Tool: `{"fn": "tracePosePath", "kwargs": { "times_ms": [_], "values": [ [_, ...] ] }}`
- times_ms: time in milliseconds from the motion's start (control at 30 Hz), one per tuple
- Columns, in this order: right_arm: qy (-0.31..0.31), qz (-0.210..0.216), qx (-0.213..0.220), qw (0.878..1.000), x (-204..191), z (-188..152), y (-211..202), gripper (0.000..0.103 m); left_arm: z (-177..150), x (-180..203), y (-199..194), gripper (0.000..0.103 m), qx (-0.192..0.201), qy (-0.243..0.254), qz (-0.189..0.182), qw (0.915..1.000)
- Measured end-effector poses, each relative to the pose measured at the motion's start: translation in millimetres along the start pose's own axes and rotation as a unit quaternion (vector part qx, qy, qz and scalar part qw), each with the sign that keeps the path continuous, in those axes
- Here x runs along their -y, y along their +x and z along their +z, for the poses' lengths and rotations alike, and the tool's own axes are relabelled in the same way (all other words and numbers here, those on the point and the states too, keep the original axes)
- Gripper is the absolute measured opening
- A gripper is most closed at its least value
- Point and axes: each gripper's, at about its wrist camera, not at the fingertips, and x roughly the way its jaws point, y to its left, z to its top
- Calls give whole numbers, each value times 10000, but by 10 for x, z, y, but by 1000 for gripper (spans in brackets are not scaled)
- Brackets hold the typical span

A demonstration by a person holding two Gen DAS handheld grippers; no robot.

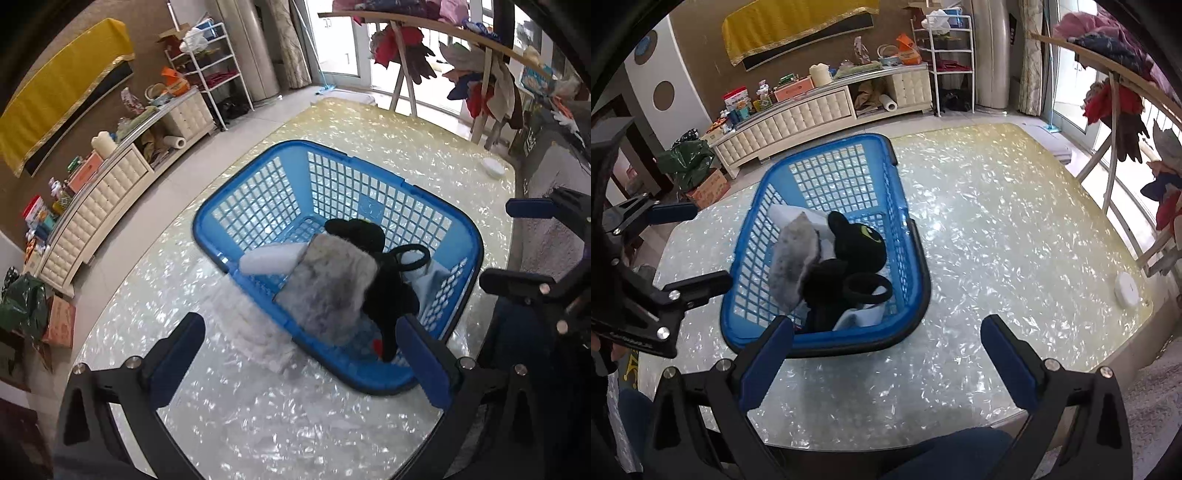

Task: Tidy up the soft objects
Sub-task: 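Withdraw both tools from the basket toward the white quilted cloth beside it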

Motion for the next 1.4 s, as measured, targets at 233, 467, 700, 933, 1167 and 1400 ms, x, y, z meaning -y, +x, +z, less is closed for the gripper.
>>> {"fn": "tracePosePath", "kwargs": {
  "times_ms": [233, 467, 700, 933, 1167, 1400],
  "values": [
    [-318, 43, 30, 9995, -307, -22, -81, 101, -309, -134, -315, 102, 263, -362, 64, 9990],
    [-773, 139, 7, 9969, -744, -69, -110, 101, -685, -277, -558, 103, 349, -636, -6, 9974],
    [-1099, 147, -35, 9938, -1124, -152, -77, 101, -1059, -518, -753, 102, 443, -993, -3, 9941],
    [-1442, 167, -6, 9894, -1504, -192, 10, 101, -1427, -743, -825, 102, 431, -1321, 69, 9903],
    [-1750, 211, -85, 9843, -1912, -208, 311, 101, -1776, -1027, -760, 102, 311, -1708, 96, 9848],
    [-2082, 179, -344, 9773, -2276, -236, 722, 101, -2067, -1353, -536, 102, 124, -2059, -36, 9785]
  ]
}}
